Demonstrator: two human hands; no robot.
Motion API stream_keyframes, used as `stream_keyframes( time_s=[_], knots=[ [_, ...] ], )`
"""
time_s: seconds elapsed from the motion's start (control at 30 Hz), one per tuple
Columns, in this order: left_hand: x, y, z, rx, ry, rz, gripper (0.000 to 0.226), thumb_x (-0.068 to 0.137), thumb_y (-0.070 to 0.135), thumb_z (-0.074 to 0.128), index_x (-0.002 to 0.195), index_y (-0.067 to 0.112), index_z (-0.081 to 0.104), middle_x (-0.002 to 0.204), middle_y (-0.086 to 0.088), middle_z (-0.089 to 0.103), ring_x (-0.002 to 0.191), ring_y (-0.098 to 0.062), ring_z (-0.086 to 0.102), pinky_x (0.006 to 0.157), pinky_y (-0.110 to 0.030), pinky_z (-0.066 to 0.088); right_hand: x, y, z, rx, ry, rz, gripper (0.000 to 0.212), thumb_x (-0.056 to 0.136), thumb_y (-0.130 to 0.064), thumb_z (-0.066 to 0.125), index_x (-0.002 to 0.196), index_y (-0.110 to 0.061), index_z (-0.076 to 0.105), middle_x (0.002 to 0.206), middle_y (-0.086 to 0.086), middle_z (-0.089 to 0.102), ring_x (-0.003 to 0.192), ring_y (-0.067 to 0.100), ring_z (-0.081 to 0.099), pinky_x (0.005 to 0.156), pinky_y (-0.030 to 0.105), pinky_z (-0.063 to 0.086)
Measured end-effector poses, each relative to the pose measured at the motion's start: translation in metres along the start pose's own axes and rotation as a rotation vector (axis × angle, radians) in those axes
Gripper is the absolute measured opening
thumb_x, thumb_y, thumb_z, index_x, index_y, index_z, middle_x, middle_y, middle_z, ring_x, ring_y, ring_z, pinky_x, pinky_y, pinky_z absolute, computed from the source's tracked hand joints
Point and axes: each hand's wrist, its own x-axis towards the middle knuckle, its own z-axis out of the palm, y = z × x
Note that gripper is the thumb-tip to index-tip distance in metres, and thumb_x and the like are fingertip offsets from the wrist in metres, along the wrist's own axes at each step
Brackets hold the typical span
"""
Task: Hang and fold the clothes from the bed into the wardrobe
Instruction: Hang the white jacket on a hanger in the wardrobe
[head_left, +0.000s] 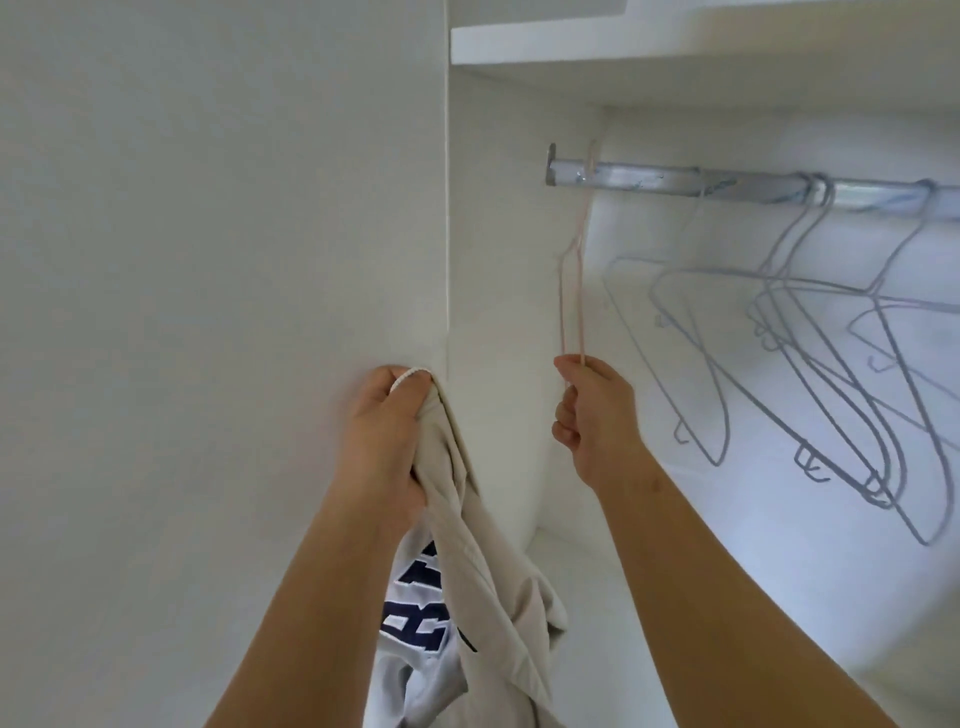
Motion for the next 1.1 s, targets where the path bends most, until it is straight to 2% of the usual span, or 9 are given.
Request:
stream_keyframes(
  time_s=[0.1,0.27,0.57,0.73,0.8,0.9,0.97,1.03,1.1],
  knots=[
    [-0.011,0.004,-0.015,0.02,-0.046,-0.009,0.028,0.095,0.011,0.046,0.067,0.015,0.048,0.066,-0.002,0.05,0.064,-0.016,0.049,0.073,-0.038,0.045,-0.037,0.014,-0.006,0.008,0.044,0.0,0.012,0.089,-0.008,0.054,0.078,-0.012,0.056,0.04,-0.005,0.029,0.033,0.008,0.023,0.034,0.017,0.021],
    [-0.035,0.002,-0.04,0.079,-0.128,-0.016,0.028,0.093,0.009,0.047,0.066,0.016,0.046,0.063,0.0,0.047,0.061,-0.013,0.044,0.064,-0.031,0.04,-0.107,0.04,-0.032,0.007,0.066,-0.033,0.013,0.089,-0.007,0.053,0.076,-0.01,0.056,0.039,-0.005,0.028,0.032,0.008,0.022,0.035,0.016,0.019],
    [-0.074,-0.006,-0.07,0.173,-0.241,-0.055,0.028,0.09,0.008,0.049,0.064,0.017,0.047,0.067,-0.001,0.046,0.068,-0.017,0.042,0.067,-0.034,0.038,-0.191,0.082,-0.067,-0.155,0.223,-0.065,0.022,0.089,-0.008,0.052,0.069,-0.009,0.06,0.038,-0.002,0.03,0.034,0.011,0.024,0.039,0.02,0.023],
    [-0.089,-0.007,-0.074,0.288,-0.401,0.112,0.026,0.088,0.006,0.051,0.067,0.022,0.052,0.059,0.017,0.051,0.059,0.003,0.046,0.06,-0.011,0.04,-0.215,0.079,-0.09,-0.263,0.237,-0.108,0.029,0.087,-0.003,0.051,0.06,-0.01,0.059,0.039,0.001,0.034,0.036,0.012,0.03,0.042,0.022,0.029],
    [-0.092,-0.006,-0.07,0.288,-0.417,0.133,0.026,0.088,0.006,0.052,0.067,0.023,0.053,0.069,0.018,0.054,0.068,0.002,0.05,0.064,-0.01,0.041,-0.223,0.077,-0.1,-0.302,0.239,-0.136,0.033,0.085,0.0,0.051,0.056,-0.011,0.059,0.039,0.002,0.034,0.037,0.012,0.031,0.042,0.019,0.03],
    [-0.094,-0.008,-0.056,0.278,-0.429,0.169,0.028,0.088,0.005,0.054,0.069,0.025,0.054,0.106,0.016,0.055,0.106,-0.007,0.05,0.085,-0.018,0.036,-0.235,0.073,-0.118,-0.384,0.222,-0.164,0.038,0.083,0.003,0.051,0.051,-0.015,0.058,0.041,0.0,0.033,0.04,0.012,0.029,0.043,0.019,0.027],
    [-0.099,-0.01,-0.042,0.264,-0.462,0.189,0.031,0.087,0.003,0.054,0.07,0.029,0.053,0.122,0.011,0.054,0.116,-0.01,0.048,0.088,-0.019,0.033,-0.243,0.071,-0.134,-0.453,0.21,-0.172,0.04,0.081,0.004,0.052,0.049,-0.018,0.058,0.042,-0.005,0.033,0.04,0.009,0.028,0.044,0.017,0.026],
    [-0.104,-0.011,-0.029,0.227,-0.524,0.182,0.031,0.088,0.002,0.054,0.073,0.029,0.055,0.115,0.022,0.06,0.106,0.004,0.053,0.085,-0.011,0.034,-0.25,0.068,-0.147,-0.498,0.195,-0.182,0.041,0.081,0.006,0.053,0.048,-0.018,0.058,0.042,-0.009,0.035,0.039,0.005,0.029,0.043,0.013,0.026],
    [-0.107,-0.014,-0.019,0.237,-0.625,0.179,0.021,0.088,0.0,0.053,0.083,0.018,0.06,0.088,0.036,0.062,0.079,0.02,0.054,0.071,-0.001,0.037,-0.255,0.067,-0.156,-0.531,0.179,-0.198,0.041,0.08,0.007,0.054,0.048,-0.018,0.057,0.042,-0.01,0.037,0.038,0.002,0.031,0.043,0.01,0.026]
  ],
)
